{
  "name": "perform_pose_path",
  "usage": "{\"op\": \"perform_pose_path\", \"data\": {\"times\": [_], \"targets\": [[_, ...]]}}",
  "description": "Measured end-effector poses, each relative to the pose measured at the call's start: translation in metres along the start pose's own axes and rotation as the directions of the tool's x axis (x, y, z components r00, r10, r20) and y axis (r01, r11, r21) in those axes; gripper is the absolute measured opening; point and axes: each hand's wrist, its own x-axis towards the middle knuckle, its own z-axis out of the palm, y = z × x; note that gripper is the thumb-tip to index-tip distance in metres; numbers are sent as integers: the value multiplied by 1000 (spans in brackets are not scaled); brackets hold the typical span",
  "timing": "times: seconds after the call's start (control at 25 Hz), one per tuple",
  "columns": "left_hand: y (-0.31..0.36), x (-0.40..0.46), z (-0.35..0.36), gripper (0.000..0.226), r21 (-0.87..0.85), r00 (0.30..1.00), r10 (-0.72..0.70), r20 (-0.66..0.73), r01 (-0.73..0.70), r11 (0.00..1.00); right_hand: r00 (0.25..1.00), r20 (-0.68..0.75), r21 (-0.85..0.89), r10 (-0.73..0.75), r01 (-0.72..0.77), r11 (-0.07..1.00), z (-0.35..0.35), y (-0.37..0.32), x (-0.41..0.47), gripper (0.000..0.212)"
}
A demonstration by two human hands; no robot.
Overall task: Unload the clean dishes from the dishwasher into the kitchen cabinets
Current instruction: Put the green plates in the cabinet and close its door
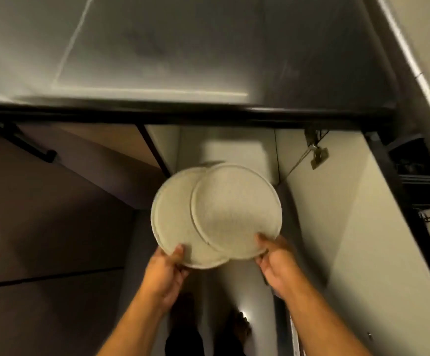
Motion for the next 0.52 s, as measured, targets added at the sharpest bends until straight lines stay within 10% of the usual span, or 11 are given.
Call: {"op": "perform_pose_path", "data": {"times": [0.52], "targets": [[27, 165, 72, 39, -38, 979, 102, 177, -97, 995, 980, 85, -38, -181, 184, 982, 57, -63, 154, 34]]}}
